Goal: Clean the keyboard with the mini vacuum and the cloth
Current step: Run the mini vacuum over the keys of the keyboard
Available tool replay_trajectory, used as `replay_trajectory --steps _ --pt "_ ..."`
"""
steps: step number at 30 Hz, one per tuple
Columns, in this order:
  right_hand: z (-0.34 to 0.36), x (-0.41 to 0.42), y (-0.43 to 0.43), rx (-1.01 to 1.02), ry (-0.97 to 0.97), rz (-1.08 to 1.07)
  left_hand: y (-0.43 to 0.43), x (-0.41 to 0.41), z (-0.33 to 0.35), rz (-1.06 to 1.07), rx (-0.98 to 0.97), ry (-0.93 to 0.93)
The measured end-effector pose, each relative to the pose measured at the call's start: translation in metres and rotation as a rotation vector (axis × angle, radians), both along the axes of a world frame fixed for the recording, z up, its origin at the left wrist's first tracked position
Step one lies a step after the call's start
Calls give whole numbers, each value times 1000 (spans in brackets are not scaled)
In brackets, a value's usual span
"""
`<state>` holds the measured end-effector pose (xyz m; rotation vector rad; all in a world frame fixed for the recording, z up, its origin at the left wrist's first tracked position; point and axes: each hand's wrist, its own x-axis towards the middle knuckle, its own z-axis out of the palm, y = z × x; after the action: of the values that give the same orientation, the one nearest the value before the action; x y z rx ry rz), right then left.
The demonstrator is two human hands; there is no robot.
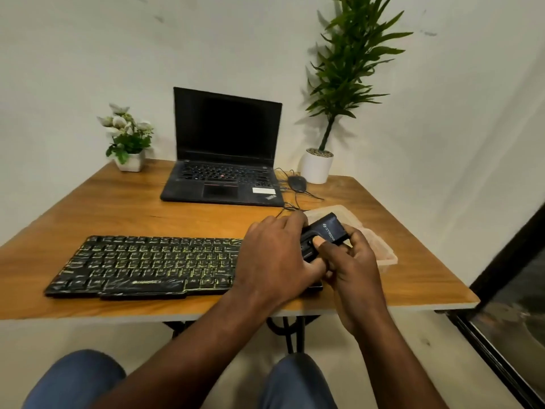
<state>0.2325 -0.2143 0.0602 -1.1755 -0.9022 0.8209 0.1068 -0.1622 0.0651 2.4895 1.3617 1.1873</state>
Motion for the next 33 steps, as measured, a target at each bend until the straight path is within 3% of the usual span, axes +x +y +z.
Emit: replay_trajectory --steps 10,22,26,33 --pt "-14 -62 32 27 -84 -3 9 -85 -23 7 -92 33" --pt "-12 -161 104 135 -412 371 10 -275 -83 547 -156 18" --pt "-3 -201 133 164 -491 494 6 -296 -98 544 -269 -97" --pt "7 -259 182 46 -592 650 2 -295 -106 510 -266 -98"
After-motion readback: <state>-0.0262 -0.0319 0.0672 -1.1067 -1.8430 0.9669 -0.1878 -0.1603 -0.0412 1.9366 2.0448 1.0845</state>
